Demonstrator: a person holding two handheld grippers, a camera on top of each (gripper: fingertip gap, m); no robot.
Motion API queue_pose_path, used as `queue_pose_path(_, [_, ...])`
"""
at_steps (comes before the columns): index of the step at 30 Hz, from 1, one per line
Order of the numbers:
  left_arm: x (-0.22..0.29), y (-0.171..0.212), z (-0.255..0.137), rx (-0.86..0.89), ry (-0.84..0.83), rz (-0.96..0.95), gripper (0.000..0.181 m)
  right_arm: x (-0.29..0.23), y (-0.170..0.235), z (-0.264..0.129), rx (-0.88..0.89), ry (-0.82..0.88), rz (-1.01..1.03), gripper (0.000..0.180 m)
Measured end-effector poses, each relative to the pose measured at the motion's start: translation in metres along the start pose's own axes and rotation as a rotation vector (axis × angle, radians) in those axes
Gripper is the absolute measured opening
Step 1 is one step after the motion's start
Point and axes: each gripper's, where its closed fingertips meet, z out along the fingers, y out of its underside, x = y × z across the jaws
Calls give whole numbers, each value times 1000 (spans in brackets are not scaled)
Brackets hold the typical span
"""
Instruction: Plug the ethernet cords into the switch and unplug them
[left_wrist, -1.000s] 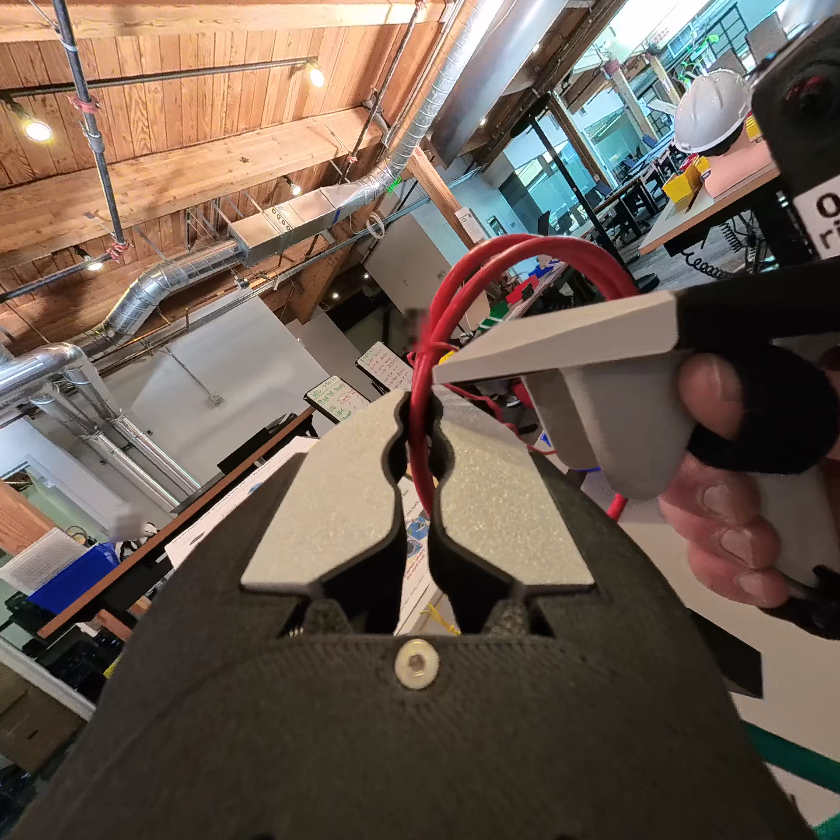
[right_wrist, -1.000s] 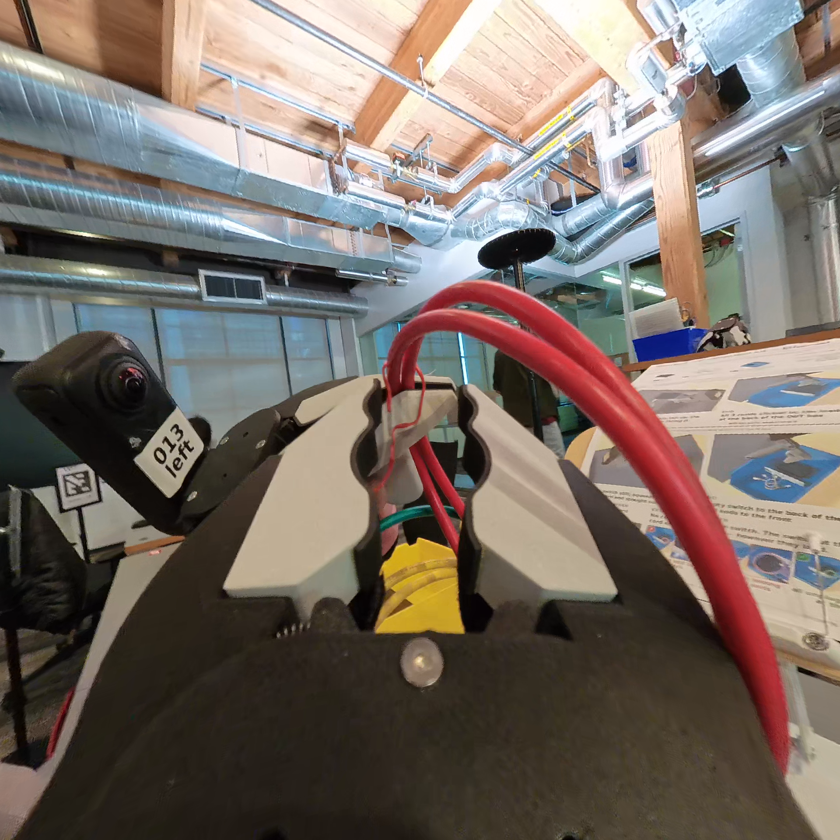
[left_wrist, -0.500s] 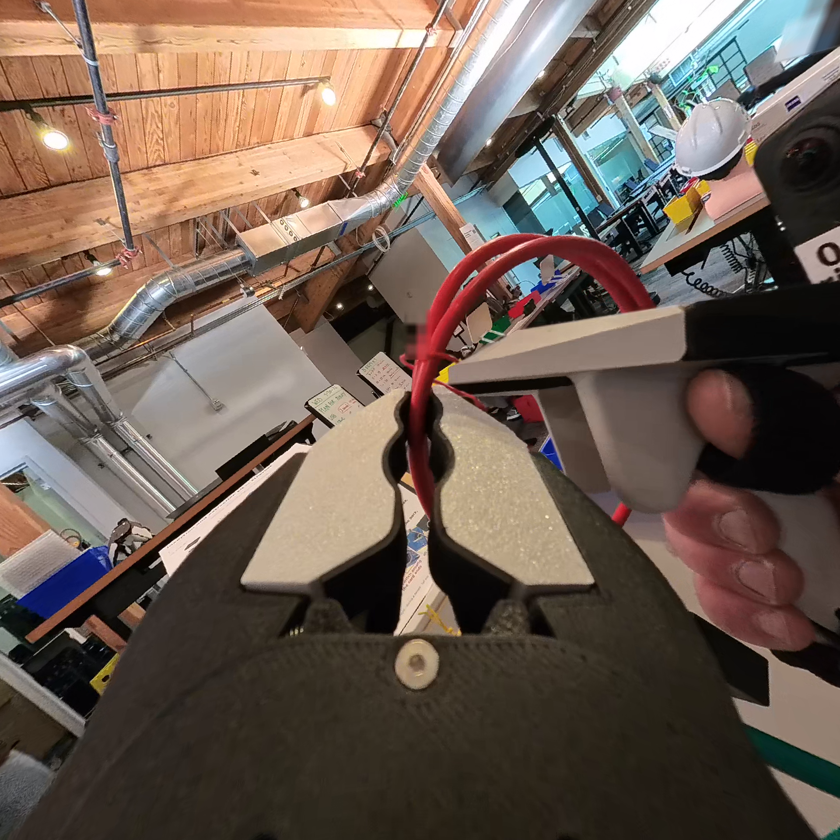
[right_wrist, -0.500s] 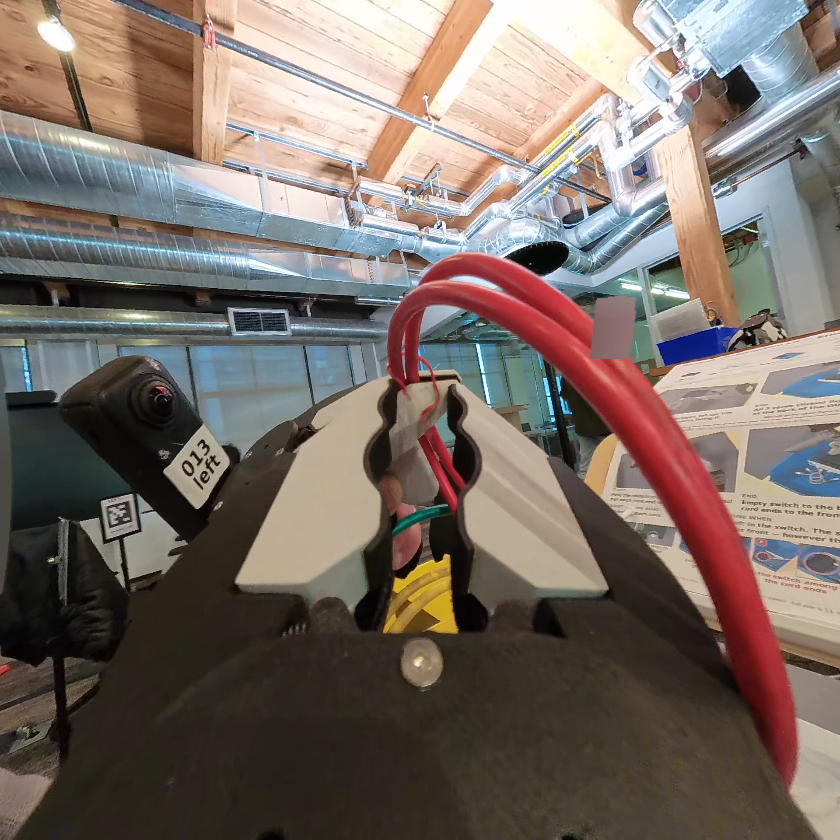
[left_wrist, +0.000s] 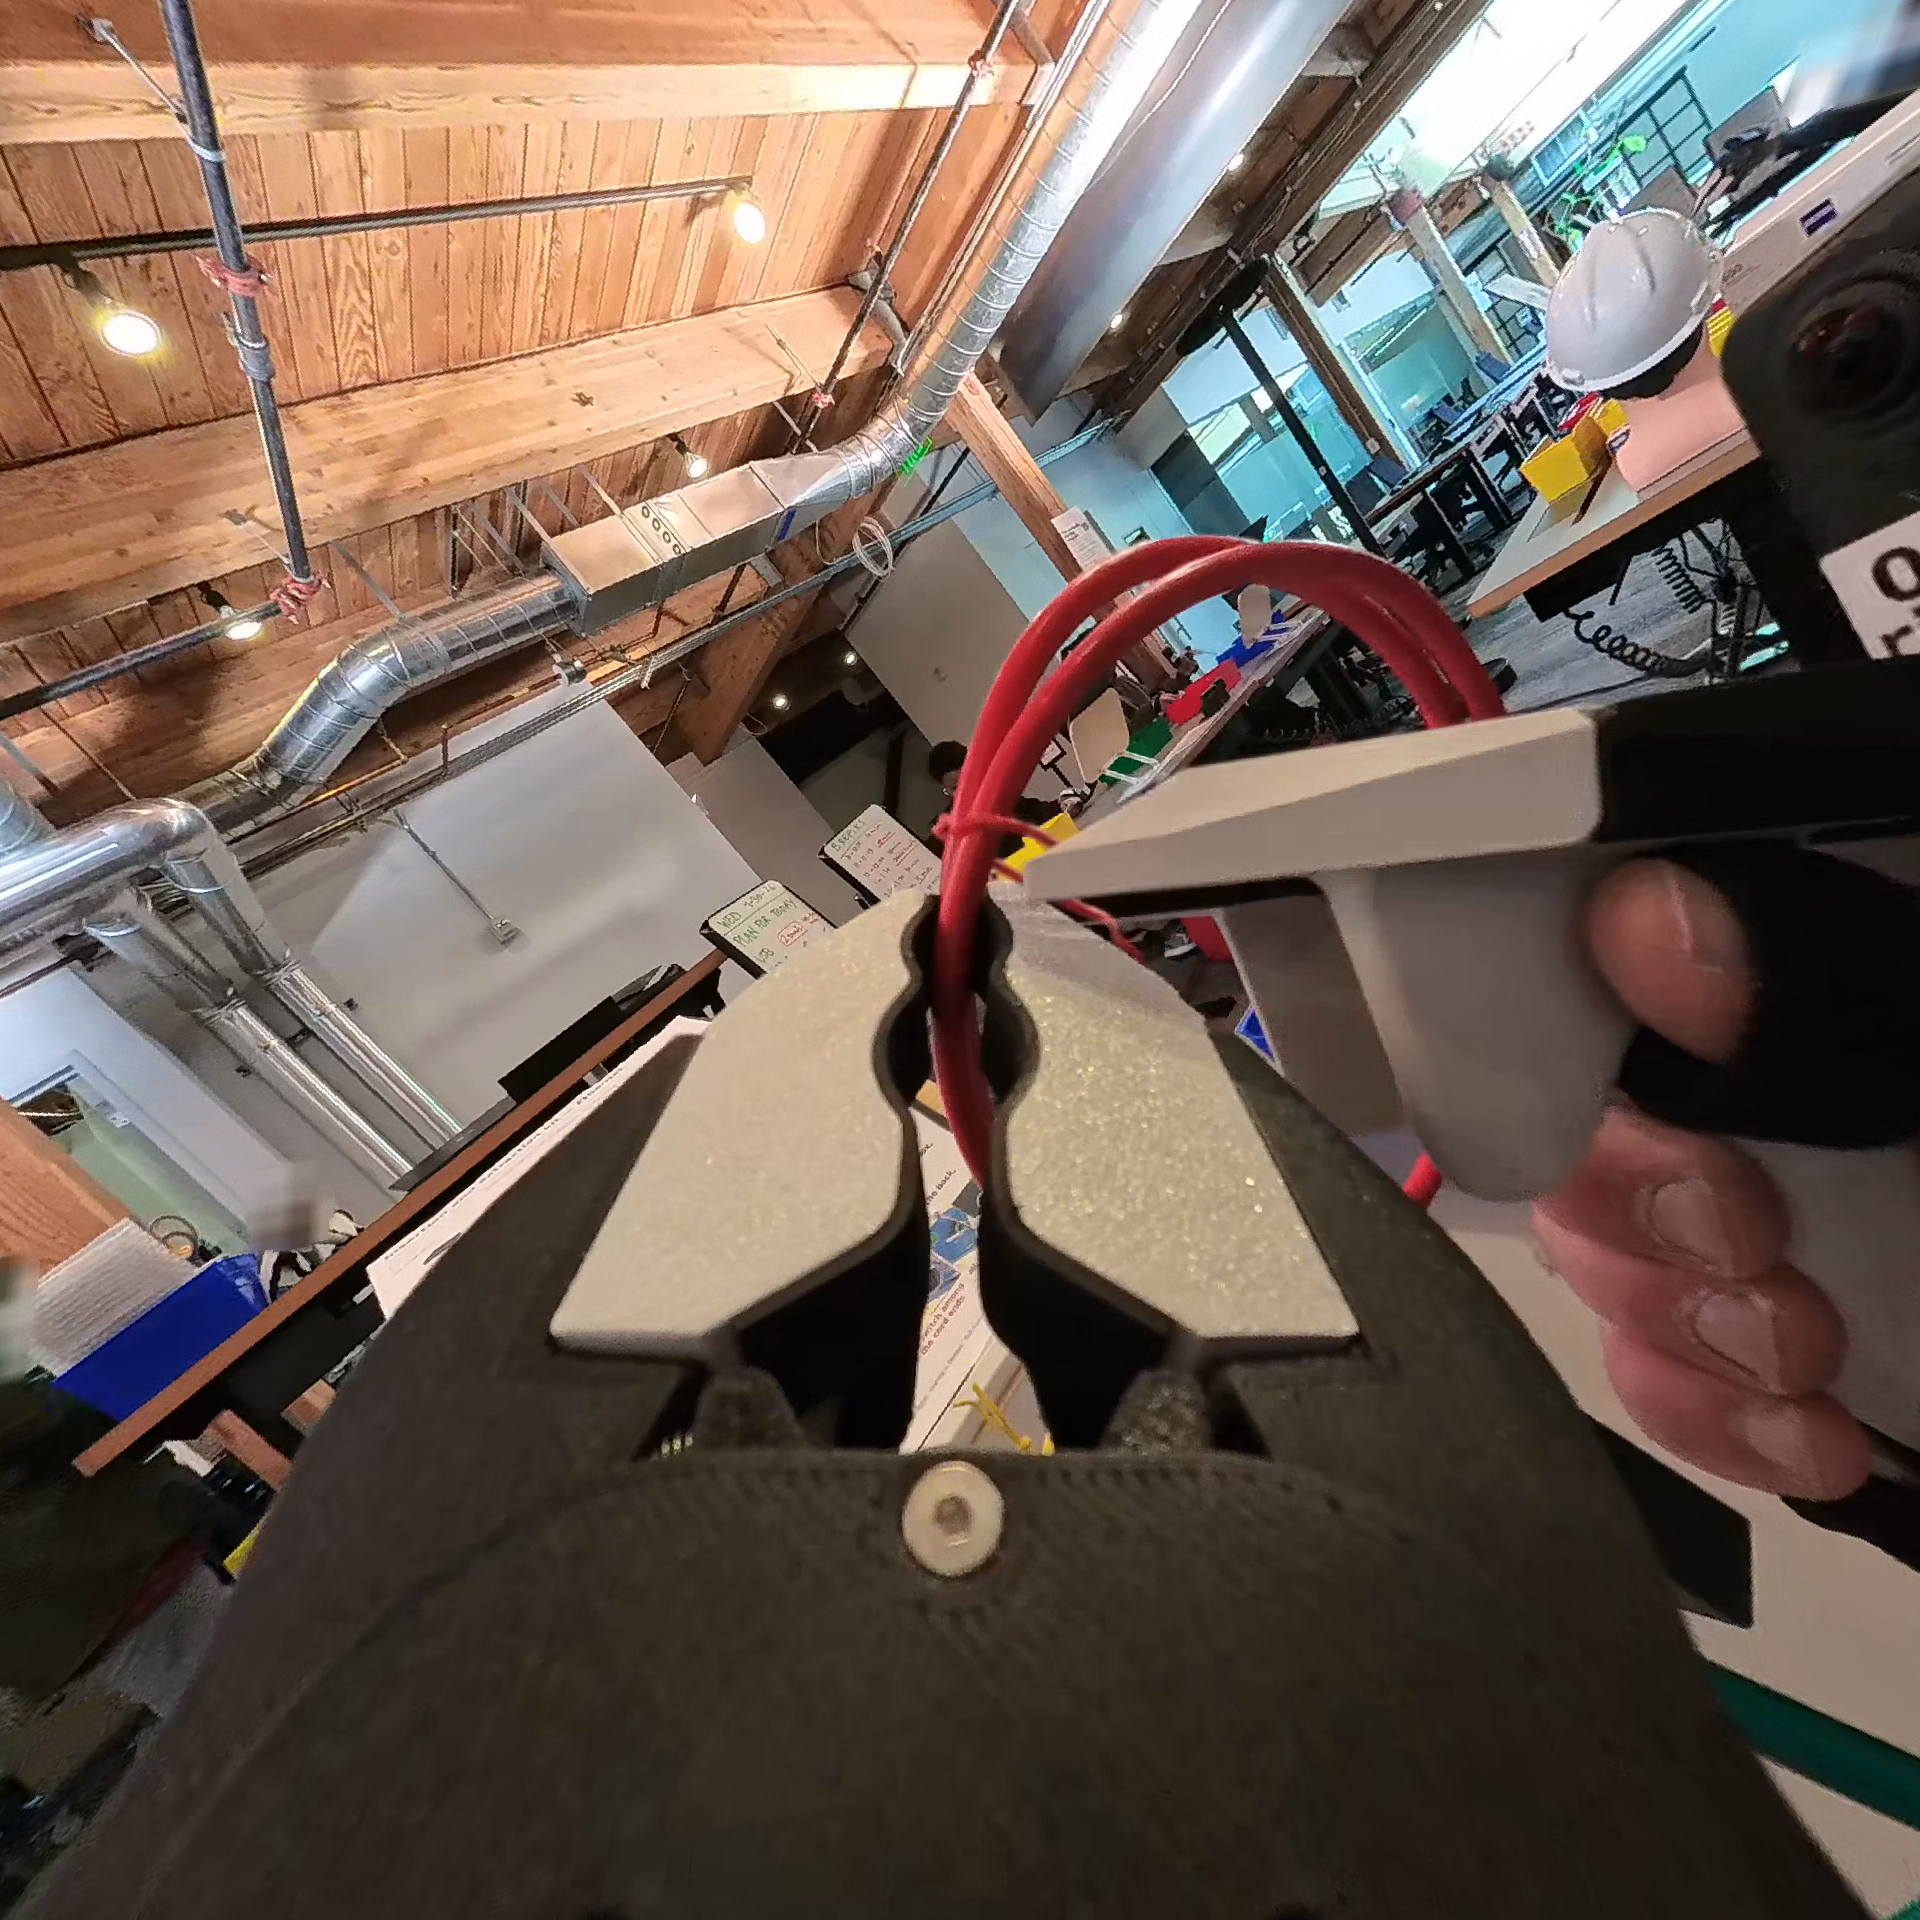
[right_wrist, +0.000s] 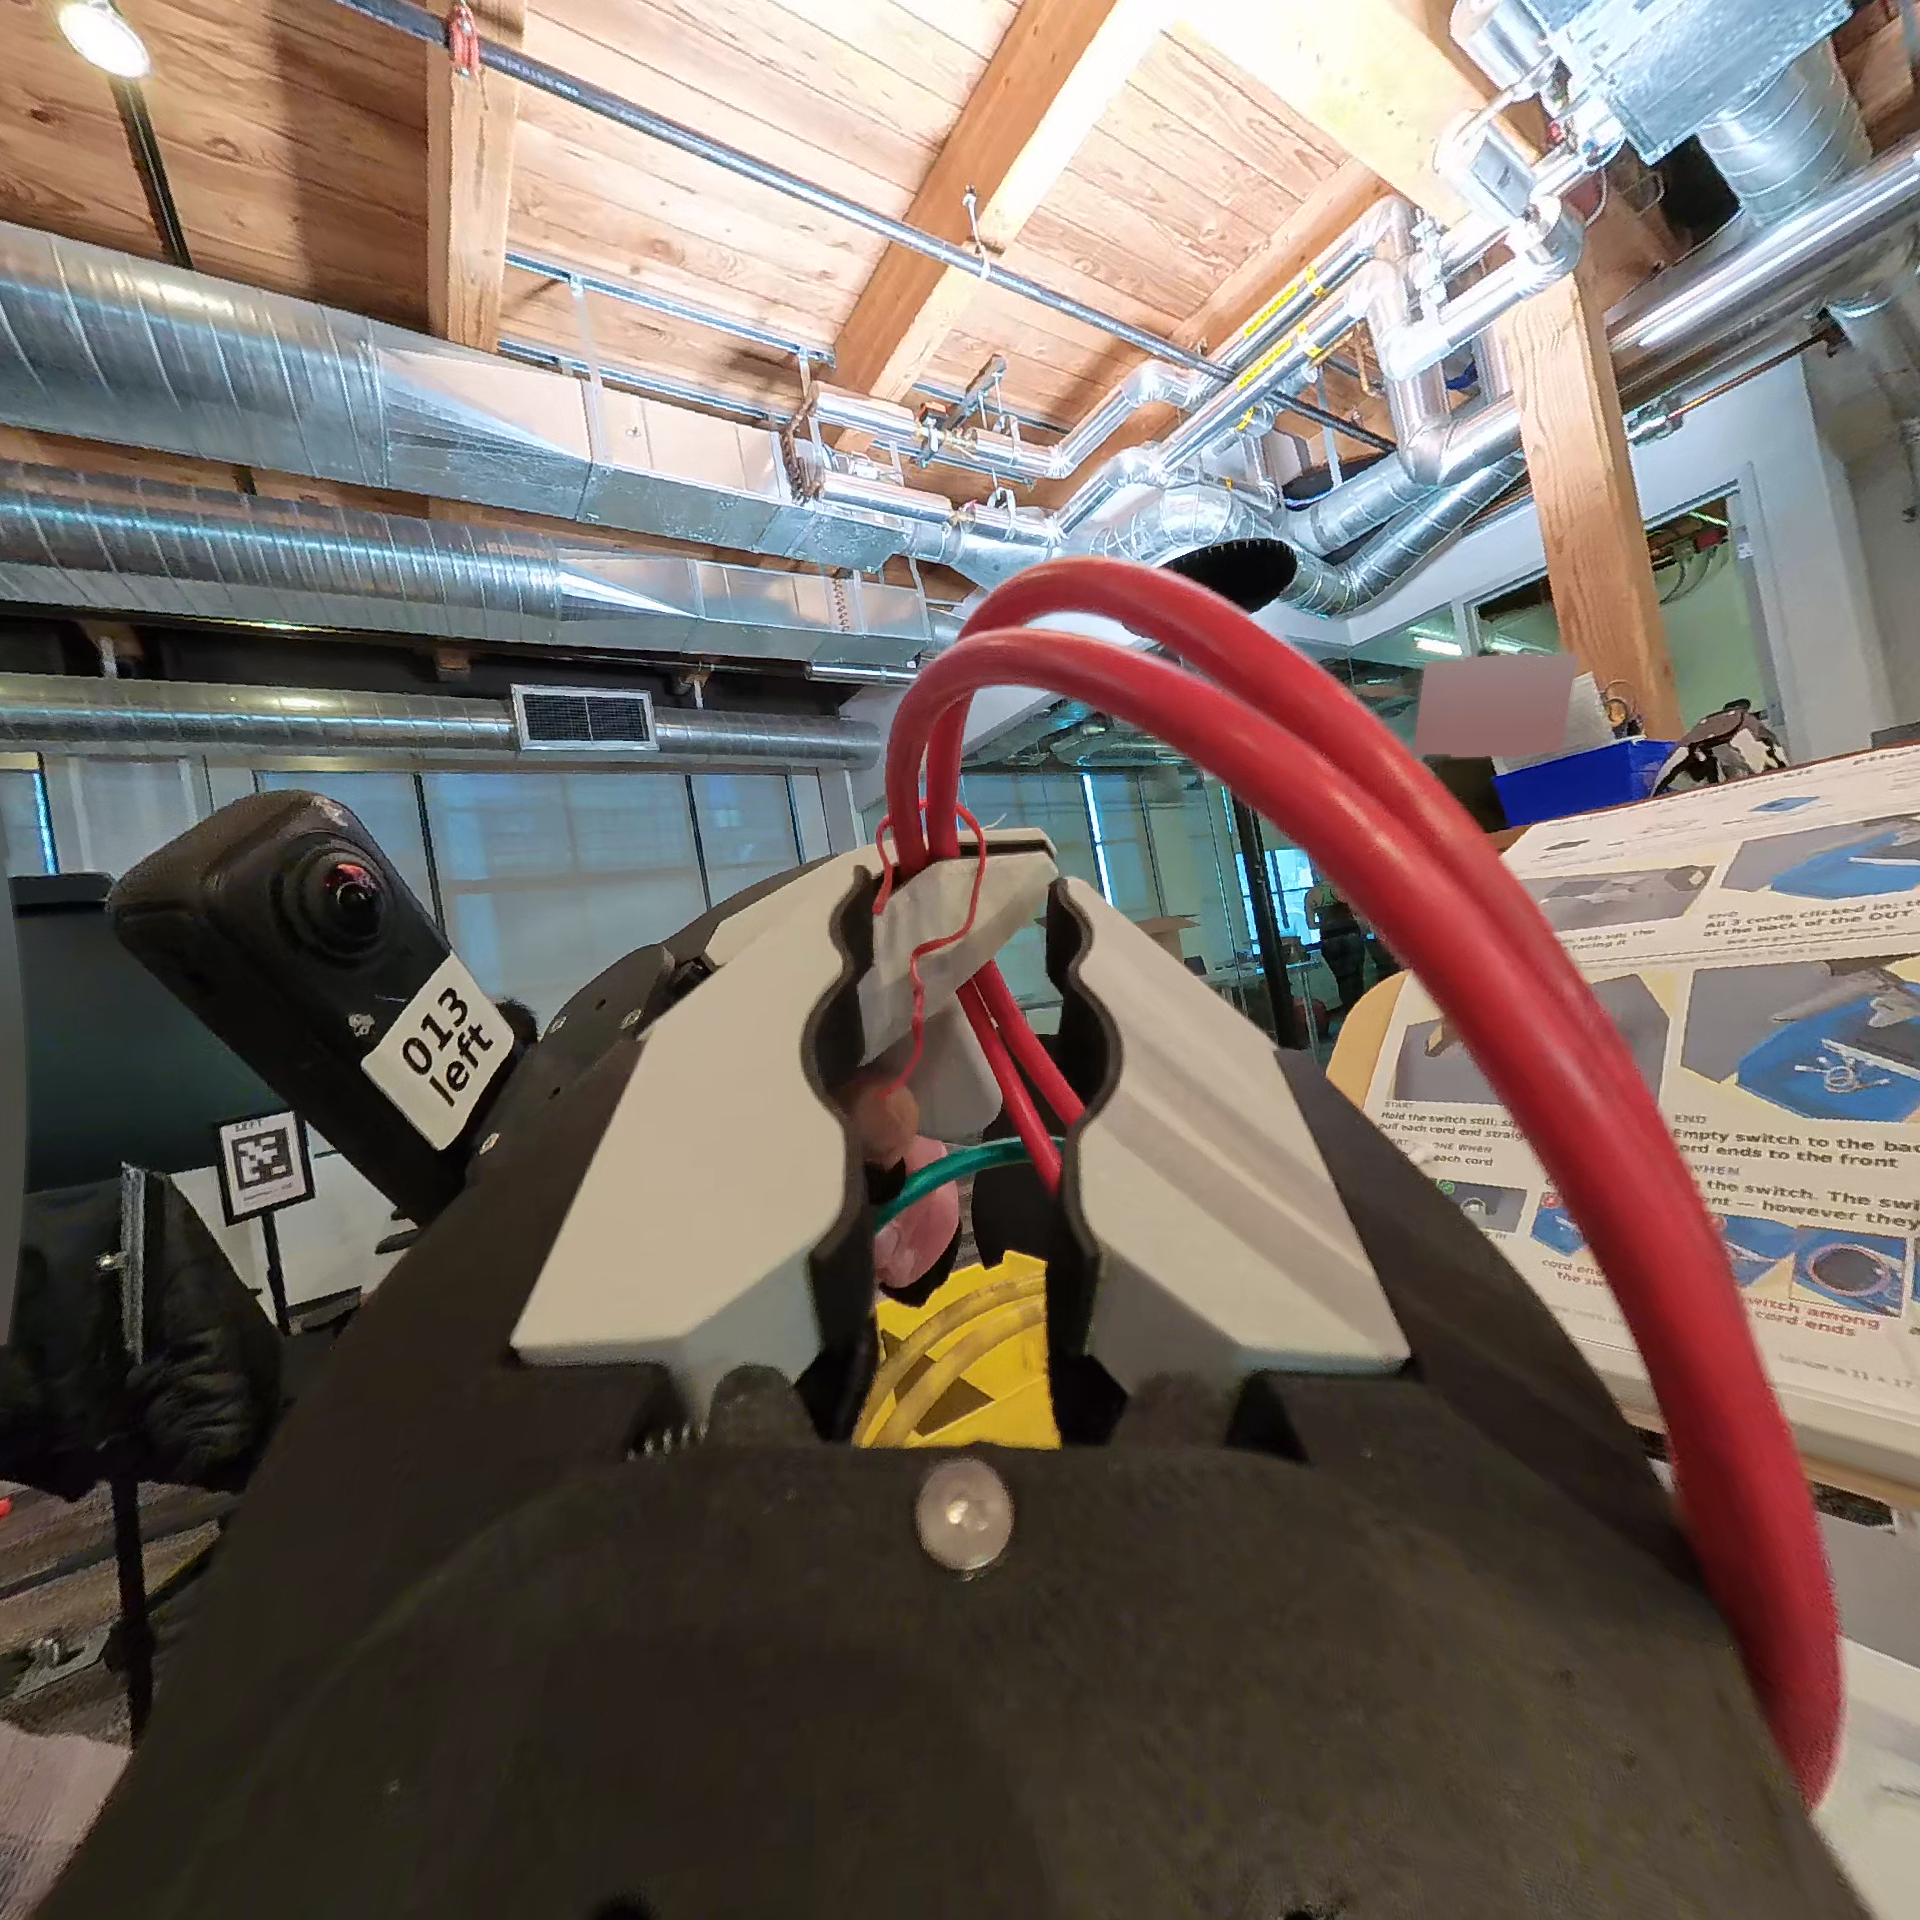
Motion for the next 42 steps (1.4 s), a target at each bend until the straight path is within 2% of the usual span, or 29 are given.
queue_pose_path(7, [2,0,1,-1,-3,6,5,-3,-4,-2,31,-17,48,37])
queue_pose_path(14, [3,0,3,-8,-27,35,5,-2,-9,-2,56,6,57,23])
queue_pose_path(29, [1,1,3,-15,-51,56,5,0,-5,-3,41,37,12,17])
queue_pose_path(31, [1,2,4,-17,-53,58,5,-1,-5,-3,41,31,4,11])
queue_pose_path(42, [1,3,4,-19,-58,57,5,1,-2,-4,30,44,-28,0])
